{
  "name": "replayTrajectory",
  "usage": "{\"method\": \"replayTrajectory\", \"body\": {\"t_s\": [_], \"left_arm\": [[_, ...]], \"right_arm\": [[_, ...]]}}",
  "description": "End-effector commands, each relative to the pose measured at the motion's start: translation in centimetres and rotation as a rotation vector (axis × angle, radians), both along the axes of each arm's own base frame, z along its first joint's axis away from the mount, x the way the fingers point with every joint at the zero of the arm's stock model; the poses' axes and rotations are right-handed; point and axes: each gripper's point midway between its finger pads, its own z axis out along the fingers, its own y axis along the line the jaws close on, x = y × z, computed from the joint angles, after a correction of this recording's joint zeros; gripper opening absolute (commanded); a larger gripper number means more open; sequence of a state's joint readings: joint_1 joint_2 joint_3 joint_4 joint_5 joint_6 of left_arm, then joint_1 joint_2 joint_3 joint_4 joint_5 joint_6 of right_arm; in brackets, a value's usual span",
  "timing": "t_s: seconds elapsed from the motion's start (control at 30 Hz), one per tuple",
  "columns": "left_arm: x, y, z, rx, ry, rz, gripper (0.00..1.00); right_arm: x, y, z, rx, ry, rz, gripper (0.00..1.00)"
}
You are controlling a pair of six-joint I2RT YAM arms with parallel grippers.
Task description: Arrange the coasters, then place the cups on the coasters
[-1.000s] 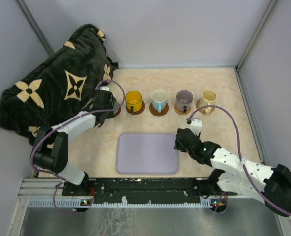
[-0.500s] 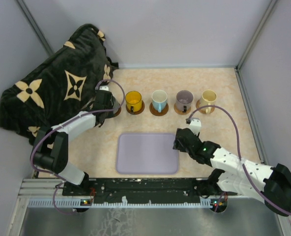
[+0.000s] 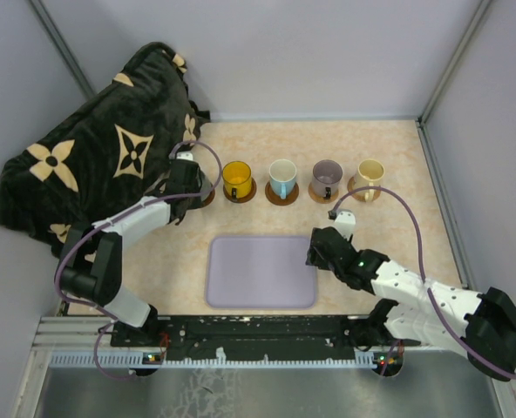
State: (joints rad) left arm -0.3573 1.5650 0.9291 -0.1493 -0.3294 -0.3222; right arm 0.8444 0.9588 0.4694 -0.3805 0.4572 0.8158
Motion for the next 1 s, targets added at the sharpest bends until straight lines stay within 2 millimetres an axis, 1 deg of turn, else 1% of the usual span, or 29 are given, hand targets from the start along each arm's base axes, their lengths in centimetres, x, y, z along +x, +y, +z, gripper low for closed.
{"method": "replayTrajectory", "body": {"t_s": [0.0,0.07,0.23,0.53,0.63,0.83,0.97], "left_arm": [[3.1,-0.6,3.6,-0.036,-0.141,0.014,0.31],[3.2,-0.7,3.5,-0.037,-0.138,0.008,0.37],[3.1,-0.8,3.2,-0.035,-0.124,0.005,0.44],[3.0,-0.6,2.9,-0.027,-0.109,0.012,0.48],[2.8,-0.5,3.0,-0.025,-0.109,0.014,0.49],[2.2,-0.1,3.0,-0.023,-0.101,0.028,0.41],[1.6,0.3,2.9,-0.015,-0.093,0.039,0.39]], "right_arm": [[1.0,1.3,1.7,0.053,-0.049,-0.001,0.59],[1.0,1.3,1.7,0.052,-0.048,-0.001,0.59],[1.0,1.3,1.7,0.055,-0.049,-0.002,0.59],[0.9,1.1,1.5,0.052,-0.044,-0.004,0.59],[0.9,1.1,1.4,0.052,-0.043,-0.005,0.59],[0.8,1.1,1.2,0.049,-0.039,-0.007,0.59],[0.8,1.0,1.1,0.046,-0.038,-0.007,0.59]]}}
